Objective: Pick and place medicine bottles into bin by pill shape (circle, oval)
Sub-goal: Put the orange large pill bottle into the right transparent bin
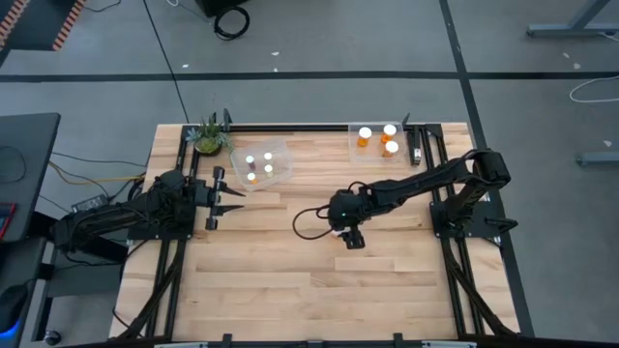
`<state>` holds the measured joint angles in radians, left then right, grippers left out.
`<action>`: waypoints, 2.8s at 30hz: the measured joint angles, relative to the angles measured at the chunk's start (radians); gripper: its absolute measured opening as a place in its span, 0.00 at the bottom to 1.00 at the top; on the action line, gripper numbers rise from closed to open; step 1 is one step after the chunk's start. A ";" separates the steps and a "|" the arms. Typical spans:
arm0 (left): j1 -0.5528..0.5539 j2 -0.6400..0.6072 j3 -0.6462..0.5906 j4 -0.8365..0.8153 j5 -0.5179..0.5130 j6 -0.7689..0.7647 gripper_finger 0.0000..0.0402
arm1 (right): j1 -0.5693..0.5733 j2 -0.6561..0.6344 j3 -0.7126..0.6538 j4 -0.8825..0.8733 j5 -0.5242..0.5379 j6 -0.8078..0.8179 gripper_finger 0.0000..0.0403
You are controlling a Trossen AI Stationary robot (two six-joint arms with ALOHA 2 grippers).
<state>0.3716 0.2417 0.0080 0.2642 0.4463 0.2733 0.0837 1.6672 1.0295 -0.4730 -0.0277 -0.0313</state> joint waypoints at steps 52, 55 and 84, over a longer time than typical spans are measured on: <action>0.000 0.000 0.000 0.000 0.000 0.000 0.35 | -0.148 -0.038 0.097 -0.157 0.088 -0.084 0.57; 0.000 0.000 0.000 0.000 0.000 0.000 0.35 | -0.187 -0.089 0.096 -0.179 0.090 -0.109 0.57; 0.000 0.000 0.000 0.000 0.000 0.000 0.37 | -0.738 -0.300 0.076 -0.207 0.113 -0.136 0.58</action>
<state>0.3716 0.2419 0.0080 0.2642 0.4465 0.2737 -0.6540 1.3668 1.1053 -0.6801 0.0853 -0.1671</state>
